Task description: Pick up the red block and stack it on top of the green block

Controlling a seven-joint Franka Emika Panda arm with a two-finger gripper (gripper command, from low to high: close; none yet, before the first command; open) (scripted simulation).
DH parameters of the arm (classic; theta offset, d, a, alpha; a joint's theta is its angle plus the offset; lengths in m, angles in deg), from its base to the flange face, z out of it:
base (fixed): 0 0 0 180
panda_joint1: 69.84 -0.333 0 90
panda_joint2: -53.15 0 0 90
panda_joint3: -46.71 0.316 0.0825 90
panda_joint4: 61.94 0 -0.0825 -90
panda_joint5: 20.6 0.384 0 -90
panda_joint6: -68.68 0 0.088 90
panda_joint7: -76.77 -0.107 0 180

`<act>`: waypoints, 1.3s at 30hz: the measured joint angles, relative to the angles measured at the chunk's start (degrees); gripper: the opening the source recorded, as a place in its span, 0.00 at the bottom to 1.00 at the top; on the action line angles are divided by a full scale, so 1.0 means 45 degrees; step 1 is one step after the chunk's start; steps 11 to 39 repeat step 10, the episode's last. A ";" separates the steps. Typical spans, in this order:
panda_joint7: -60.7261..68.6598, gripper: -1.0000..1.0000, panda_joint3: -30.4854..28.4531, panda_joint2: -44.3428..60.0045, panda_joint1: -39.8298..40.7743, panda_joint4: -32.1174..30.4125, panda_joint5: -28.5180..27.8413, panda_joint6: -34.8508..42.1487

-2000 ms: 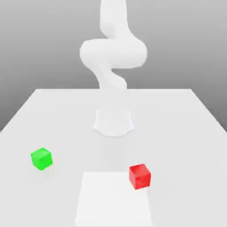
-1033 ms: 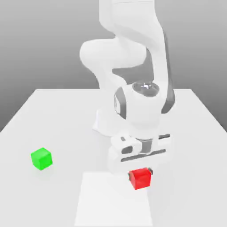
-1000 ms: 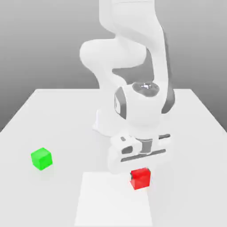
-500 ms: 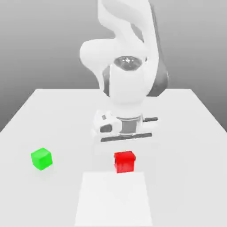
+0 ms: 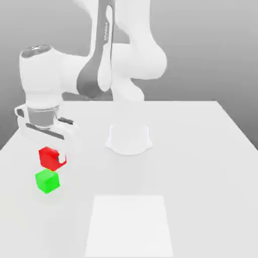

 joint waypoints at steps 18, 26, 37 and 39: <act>0.2268 1.00 0.0103 0.3211 -0.0306 0.0103 0.3264 -0.2940; 0.2268 1.00 0.0103 0.3211 -0.0306 0.0103 0.3264 -0.2940; 0.2268 1.00 0.0103 0.3211 -0.0306 0.0103 0.3264 -0.2940; 0.2268 1.00 0.0103 0.3211 -0.0306 0.0103 0.3264 -0.2940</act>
